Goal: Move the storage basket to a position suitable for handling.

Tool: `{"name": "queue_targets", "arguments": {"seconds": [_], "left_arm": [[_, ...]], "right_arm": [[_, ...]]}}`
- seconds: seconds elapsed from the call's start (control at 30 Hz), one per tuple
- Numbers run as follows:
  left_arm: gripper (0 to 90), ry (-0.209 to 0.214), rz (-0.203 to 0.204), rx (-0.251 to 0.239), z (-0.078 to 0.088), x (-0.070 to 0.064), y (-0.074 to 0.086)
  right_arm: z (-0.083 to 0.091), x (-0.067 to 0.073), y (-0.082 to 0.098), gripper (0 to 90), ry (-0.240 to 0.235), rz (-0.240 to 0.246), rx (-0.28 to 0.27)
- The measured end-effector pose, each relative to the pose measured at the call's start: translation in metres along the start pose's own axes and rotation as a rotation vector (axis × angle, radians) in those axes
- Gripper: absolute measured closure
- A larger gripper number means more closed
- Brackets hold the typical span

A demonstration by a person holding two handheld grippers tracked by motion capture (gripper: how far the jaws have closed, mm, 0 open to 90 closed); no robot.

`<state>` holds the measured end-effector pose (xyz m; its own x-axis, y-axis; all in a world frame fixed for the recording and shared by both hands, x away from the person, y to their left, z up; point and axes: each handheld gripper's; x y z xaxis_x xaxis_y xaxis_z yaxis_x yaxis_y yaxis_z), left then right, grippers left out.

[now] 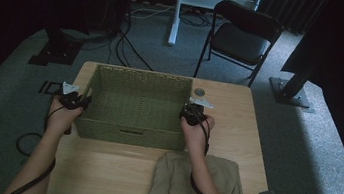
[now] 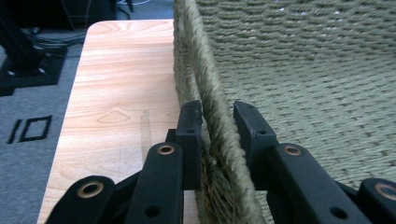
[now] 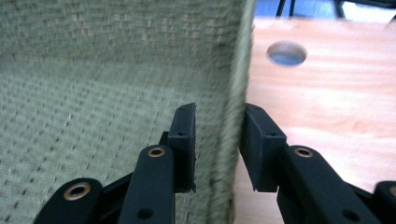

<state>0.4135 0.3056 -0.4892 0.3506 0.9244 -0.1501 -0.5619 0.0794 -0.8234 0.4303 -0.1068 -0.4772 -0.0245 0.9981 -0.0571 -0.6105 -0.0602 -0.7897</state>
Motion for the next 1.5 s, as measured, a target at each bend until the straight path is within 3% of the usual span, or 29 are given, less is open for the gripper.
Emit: {"name": "queue_targets", "arguments": {"seconds": [0.07,0.13,0.2,0.3,0.67,0.77,0.9,1.23,1.5], "left_arm": [[76.6,0.006,0.020,-0.009,0.000,0.001,0.000],[77.1,0.004,0.013,-0.006,0.000,0.000,0.000],[80.0,0.006,0.005,0.004,0.000,0.000,0.000],[80.7,-0.003,-0.011,0.021,-0.001,-0.001,-0.002],[80.6,-0.008,0.005,0.021,-0.002,-0.004,-0.003],[80.6,-0.009,0.012,0.017,-0.003,-0.005,-0.002],[80.6,-0.010,0.010,0.019,-0.004,-0.009,-0.003],[80.4,-0.004,0.021,0.008,-0.014,-0.025,-0.005],[80.4,-0.002,0.004,0.015,-0.021,-0.041,-0.007]], "right_arm": [[-0.004,0.001,0.002,79.0,0.022,0.014,0.021],[-0.005,0.001,0.004,79.8,0.029,-0.002,0.011],[-0.005,0.003,0.005,80.1,0.042,0.016,0.000],[-0.005,0.002,0.005,80.2,0.035,0.012,0.003],[-0.007,-0.002,0.002,80.2,0.015,0.009,0.018],[-0.009,-0.006,0.001,80.0,-0.004,-0.011,0.018],[-0.009,-0.009,0.000,80.1,0.002,0.004,0.019],[-0.012,-0.027,-0.001,80.0,0.005,0.007,0.022],[-0.012,-0.044,-0.001,80.1,0.002,-0.001,0.029]]}}
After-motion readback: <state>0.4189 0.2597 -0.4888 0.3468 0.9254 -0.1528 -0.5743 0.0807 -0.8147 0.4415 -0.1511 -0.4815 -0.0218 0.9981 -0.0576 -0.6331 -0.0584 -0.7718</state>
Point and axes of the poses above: each handheld gripper's, and its own axes: z roughly backward along the jaws, y roughly out of its underside, x roughly to its left, and after that the axes turned 12 degrees about y, right-handed
